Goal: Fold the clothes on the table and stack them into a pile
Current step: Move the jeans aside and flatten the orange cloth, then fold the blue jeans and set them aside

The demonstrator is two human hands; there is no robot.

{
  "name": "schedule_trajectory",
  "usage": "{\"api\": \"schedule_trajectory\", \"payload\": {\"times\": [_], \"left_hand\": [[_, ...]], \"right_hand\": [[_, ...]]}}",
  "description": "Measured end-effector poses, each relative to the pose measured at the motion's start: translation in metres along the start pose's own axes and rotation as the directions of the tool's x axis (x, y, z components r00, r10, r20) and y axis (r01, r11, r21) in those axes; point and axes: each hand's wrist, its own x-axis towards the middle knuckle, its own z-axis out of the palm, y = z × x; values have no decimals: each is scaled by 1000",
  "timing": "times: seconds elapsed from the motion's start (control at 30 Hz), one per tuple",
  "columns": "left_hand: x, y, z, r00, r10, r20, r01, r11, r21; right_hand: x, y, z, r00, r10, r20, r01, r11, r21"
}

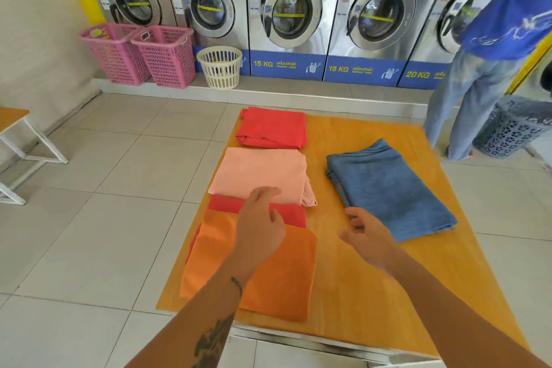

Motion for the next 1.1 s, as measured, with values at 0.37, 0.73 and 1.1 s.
{"api": "schedule_trajectory", "payload": {"times": [0.37,0.73,1.1], "left_hand": [[36,92,145,978,-18,208,19,1000,-2],[28,126,216,830,-477,290,492,870,24],[99,126,206,891,-363,271,361,931,59]], "right_hand": [[54,90,-134,971,134,-199,-144,989,-36],[95,123,-172,942,327,-74,-297,915,273],[135,119,-201,927,291,-238,-236,943,236]]}}
